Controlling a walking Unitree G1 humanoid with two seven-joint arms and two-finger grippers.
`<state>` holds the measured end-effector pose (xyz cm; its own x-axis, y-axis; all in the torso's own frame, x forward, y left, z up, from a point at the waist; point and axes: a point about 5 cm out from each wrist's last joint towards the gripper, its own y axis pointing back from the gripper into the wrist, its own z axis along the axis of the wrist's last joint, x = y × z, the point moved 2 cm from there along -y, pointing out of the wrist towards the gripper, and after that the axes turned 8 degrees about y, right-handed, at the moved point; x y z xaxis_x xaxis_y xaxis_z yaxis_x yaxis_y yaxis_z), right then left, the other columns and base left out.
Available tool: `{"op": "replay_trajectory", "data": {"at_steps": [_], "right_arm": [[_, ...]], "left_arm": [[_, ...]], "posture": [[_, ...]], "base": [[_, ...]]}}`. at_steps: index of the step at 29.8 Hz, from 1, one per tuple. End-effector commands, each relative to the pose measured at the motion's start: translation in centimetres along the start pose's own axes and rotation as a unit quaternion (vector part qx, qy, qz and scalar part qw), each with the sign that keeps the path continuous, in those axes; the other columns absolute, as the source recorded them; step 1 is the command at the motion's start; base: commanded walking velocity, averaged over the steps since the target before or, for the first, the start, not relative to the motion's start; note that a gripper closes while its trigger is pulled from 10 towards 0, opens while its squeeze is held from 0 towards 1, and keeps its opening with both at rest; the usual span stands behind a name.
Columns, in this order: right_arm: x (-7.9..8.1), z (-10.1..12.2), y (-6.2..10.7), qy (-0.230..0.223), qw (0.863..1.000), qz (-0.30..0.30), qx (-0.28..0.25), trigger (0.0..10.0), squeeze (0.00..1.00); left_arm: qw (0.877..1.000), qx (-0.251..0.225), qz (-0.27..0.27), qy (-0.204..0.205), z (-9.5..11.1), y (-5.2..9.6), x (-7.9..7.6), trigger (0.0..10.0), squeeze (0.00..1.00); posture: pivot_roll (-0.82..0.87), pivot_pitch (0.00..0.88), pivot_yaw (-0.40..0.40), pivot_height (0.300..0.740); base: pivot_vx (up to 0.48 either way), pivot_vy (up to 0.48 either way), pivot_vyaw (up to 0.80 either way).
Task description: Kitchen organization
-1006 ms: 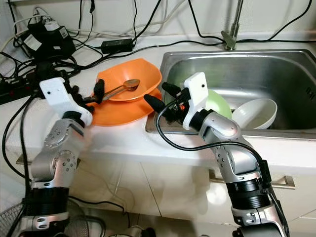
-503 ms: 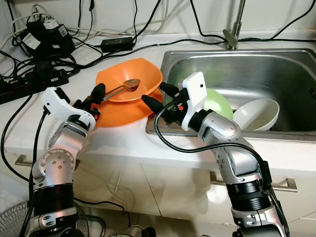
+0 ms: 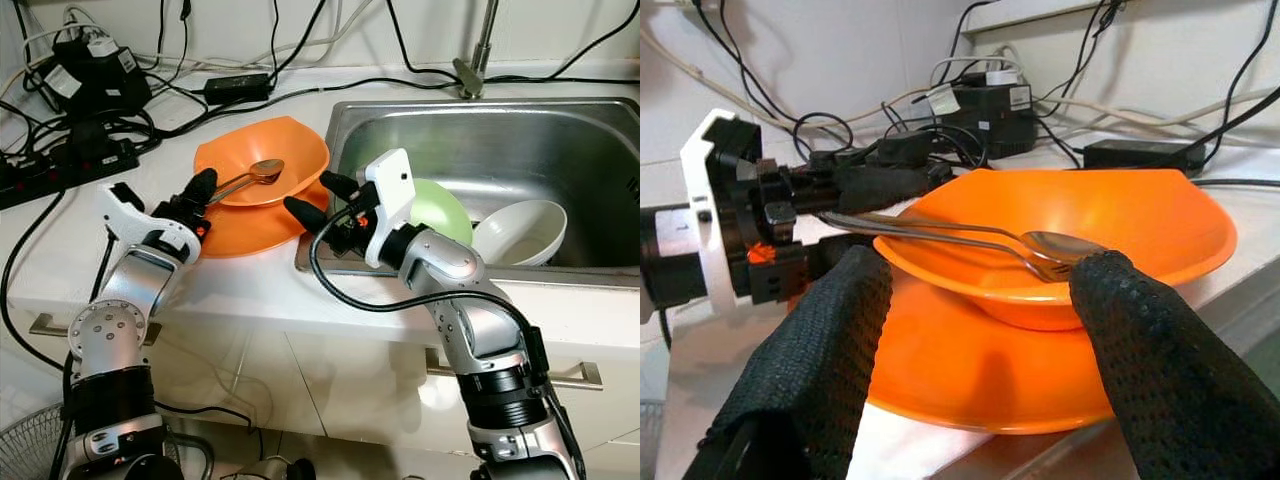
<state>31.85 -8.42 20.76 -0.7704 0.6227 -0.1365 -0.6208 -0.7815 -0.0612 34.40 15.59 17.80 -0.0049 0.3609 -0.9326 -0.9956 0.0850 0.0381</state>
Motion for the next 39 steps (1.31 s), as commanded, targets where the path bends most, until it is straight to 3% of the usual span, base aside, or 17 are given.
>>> {"op": "replay_trajectory", "data": {"at_steps": [1,2,3,4,5,18,19,25,26,27,29,31,32,33,35,36,39], "right_arm": [[1.0,0.4,0.0,0.0,1.0,0.029,-0.007,10.0,0.0],[1.2,0.3,0.0,0.002,0.999,0.035,-0.005,10.0,0.0],[1.2,0.3,0.0,0.002,0.999,0.035,-0.005,10.0,0.0],[1.3,0.3,0.0,0.003,0.999,0.038,-0.005,10.0,0.0],[1.3,0.3,-0.1,0.003,0.999,0.038,-0.006,10.0,0.0],[1.6,0.4,0.0,0.006,0.999,0.047,-0.003,10.0,0.0],[1.7,0.4,0.1,0.007,0.998,0.055,-0.004,10.0,0.0],[2.2,0.3,0.2,0.007,0.997,0.071,-0.001,10.0,0.0],[2.3,0.3,0.2,0.007,0.997,0.073,-0.001,10.0,0.0],[2.4,0.2,0.2,0.007,0.997,0.075,-0.001,10.0,0.0],[2.4,0.2,0.1,0.008,0.997,0.077,-0.001,10.0,0.0],[2.5,0.2,0.2,0.008,0.997,0.079,0.0,10.0,0.0],[2.5,0.2,0.2,0.008,0.997,0.079,0.0,10.0,0.0],[2.5,0.2,0.2,0.009,0.997,0.079,0.001,10.0,0.0],[2.5,0.2,0.1,0.01,0.997,0.079,0.001,10.0,0.0],[2.5,0.2,0.1,0.01,0.997,0.078,0.001,10.0,0.0],[2.5,0.2,0.1,0.01,0.997,0.078,0.0,10.0,0.0]], "left_arm": [[1.0,-0.023,0.005,0.006,1.4,0.6,0.4,8.9,0.0],[1.0,-0.022,0.004,0.01,1.4,0.6,0.4,5.3,0.0],[1.0,-0.022,0.004,0.01,1.4,0.6,0.4,5.3,0.0],[1.0,-0.023,0.006,0.017,1.6,0.6,0.4,4.4,0.0],[0.999,-0.028,0.008,0.025,1.8,0.6,0.5,0.0,0.0],[0.999,-0.016,-0.003,0.042,2.1,0.5,0.2,0.0,0.0],[0.999,-0.01,-0.006,0.043,2.1,0.4,0.0,10.0,0.0],[0.998,0.027,-0.015,0.062,1.1,0.5,-0.1,10.0,0.0],[0.997,0.03,-0.014,0.064,0.9,0.5,0.0,6.2,0.0],[0.997,0.032,-0.013,0.068,0.8,0.6,0.0,3.6,0.0],[0.997,0.035,-0.015,0.073,0.8,0.6,0.0,3.4,0.0],[0.996,0.041,-0.019,0.075,0.7,0.6,-0.1,4.5,0.0],[0.996,0.041,-0.019,0.075,0.7,0.6,-0.1,4.5,0.0],[0.996,0.043,-0.018,0.076,0.7,0.6,-0.1,0.8,0.0],[0.996,0.042,-0.016,0.077,0.8,0.6,-0.1,0.8,0.0],[0.996,0.041,-0.015,0.077,0.8,0.6,0.0,0.0,0.0],[0.996,0.04,-0.014,0.079,0.8,0.6,0.0,0.0,0.0]], "posture": [[-0.03,0.053,0.154,0.74],[-0.03,0.053,0.153,0.74],[-0.03,0.053,0.153,0.74],[-0.03,0.053,0.154,0.74],[-0.03,0.053,0.153,0.74],[-0.03,0.056,0.154,0.74],[-0.03,0.056,0.153,0.74],[-0.03,0.053,0.154,0.74],[-0.03,0.053,0.154,0.74],[-0.03,0.054,0.154,0.74],[-0.03,0.054,0.154,0.74],[-0.03,0.054,0.154,0.74],[-0.03,0.054,0.154,0.74],[-0.03,0.053,0.154,0.74],[-0.03,0.053,0.155,0.74],[-0.03,0.052,0.156,0.74],[-0.02,0.051,0.156,0.74]], "base": [[0.0,0.0,0.0],[0.0,0.0,0.0],[0.0,0.0,0.0],[0.0,0.0,0.0],[0.0,0.0,0.0],[0.0,0.0,0.0],[0.0,0.0,0.0],[0.0,0.0,0.0],[0.0,0.0,0.0],[0.0,0.0,0.0],[0.0,0.0,0.0],[0.0,0.0,0.0],[0.0,0.0,0.0],[0.0,0.0,0.0],[0.0,0.0,0.0],[0.0,0.0,0.0],[0.0,0.0,0.0]]}}
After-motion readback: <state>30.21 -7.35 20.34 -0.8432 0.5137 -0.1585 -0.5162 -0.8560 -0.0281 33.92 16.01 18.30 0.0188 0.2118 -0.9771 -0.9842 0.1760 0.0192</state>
